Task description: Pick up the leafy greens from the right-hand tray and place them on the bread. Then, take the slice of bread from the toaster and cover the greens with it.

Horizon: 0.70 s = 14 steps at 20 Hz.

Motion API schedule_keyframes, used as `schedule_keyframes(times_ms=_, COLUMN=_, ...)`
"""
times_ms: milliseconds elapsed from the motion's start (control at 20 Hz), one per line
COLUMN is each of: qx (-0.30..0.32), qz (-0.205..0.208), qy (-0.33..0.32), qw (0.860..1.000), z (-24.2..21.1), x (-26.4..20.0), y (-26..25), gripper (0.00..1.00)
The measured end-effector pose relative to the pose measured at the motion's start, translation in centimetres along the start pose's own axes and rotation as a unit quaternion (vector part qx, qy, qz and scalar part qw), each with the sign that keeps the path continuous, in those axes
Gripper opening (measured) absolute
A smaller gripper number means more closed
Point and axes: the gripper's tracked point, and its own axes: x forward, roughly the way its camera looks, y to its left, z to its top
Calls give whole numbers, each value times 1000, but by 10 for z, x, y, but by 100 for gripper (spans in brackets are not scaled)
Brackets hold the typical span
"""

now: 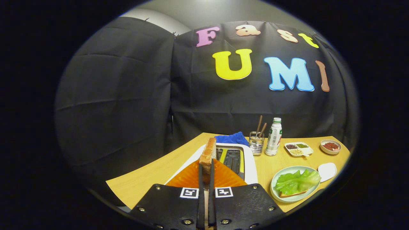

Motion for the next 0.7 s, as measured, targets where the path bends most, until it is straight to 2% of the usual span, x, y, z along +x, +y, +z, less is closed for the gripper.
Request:
schedule_keyframes(times_ms=250, qx=14, qz=7, qy=-36, qw=999, z=23, x=-9, y=-1, gripper=4)
schedule_keyframes(times_ms=700, qx=25, qz=15, qy=-64, qw=998, z=56, x=-27, y=-8, gripper=5)
